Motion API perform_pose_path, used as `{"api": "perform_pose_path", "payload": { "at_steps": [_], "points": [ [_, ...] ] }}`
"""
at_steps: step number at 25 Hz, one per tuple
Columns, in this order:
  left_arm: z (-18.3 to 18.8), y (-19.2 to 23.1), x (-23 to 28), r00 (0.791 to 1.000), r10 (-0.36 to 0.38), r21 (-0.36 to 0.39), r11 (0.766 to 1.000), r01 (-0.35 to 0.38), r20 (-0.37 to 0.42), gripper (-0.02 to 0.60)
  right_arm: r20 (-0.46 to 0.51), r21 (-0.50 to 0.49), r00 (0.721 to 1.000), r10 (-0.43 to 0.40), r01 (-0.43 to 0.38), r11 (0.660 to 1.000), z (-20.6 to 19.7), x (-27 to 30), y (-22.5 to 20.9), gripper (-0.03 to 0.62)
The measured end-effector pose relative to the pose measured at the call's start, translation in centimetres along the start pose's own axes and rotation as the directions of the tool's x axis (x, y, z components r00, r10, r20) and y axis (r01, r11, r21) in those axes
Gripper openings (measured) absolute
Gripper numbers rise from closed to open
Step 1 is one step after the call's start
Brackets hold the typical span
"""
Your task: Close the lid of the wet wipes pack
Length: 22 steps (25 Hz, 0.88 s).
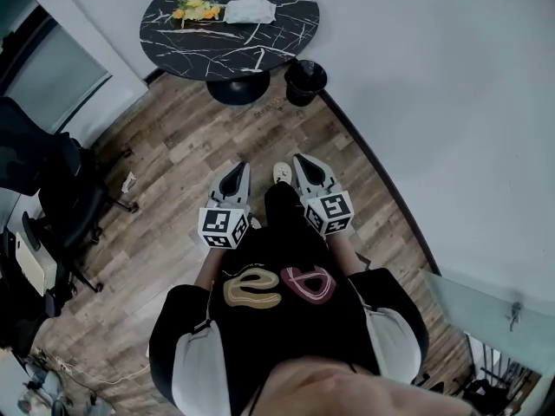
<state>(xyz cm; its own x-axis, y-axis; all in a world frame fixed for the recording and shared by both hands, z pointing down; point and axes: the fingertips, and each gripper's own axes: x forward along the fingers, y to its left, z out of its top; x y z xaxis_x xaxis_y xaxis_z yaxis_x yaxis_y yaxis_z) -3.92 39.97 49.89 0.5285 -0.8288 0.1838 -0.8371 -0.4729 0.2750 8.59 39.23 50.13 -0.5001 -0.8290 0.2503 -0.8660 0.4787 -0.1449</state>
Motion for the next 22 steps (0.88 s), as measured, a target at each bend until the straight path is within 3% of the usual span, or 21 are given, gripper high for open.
{"api": "perform_pose_path", "payload": {
  "at_steps": [7,22],
  "points": [
    [2.2,3.0,5.6,0.997,0.079,-0.009,0.997,-0.079,0.01,0.023,-0.014,-0.023,0.996,0.085,-0.085,0.996,2.5,6.7,-3.6,0.012],
    [5.3,5.3,19.9,0.987,0.162,-0.008,0.987,-0.162,0.002,0.023,-0.047,-0.057,0.976,0.211,-0.214,0.975,6.5,17.5,-14.1,0.012]
  ]
}}
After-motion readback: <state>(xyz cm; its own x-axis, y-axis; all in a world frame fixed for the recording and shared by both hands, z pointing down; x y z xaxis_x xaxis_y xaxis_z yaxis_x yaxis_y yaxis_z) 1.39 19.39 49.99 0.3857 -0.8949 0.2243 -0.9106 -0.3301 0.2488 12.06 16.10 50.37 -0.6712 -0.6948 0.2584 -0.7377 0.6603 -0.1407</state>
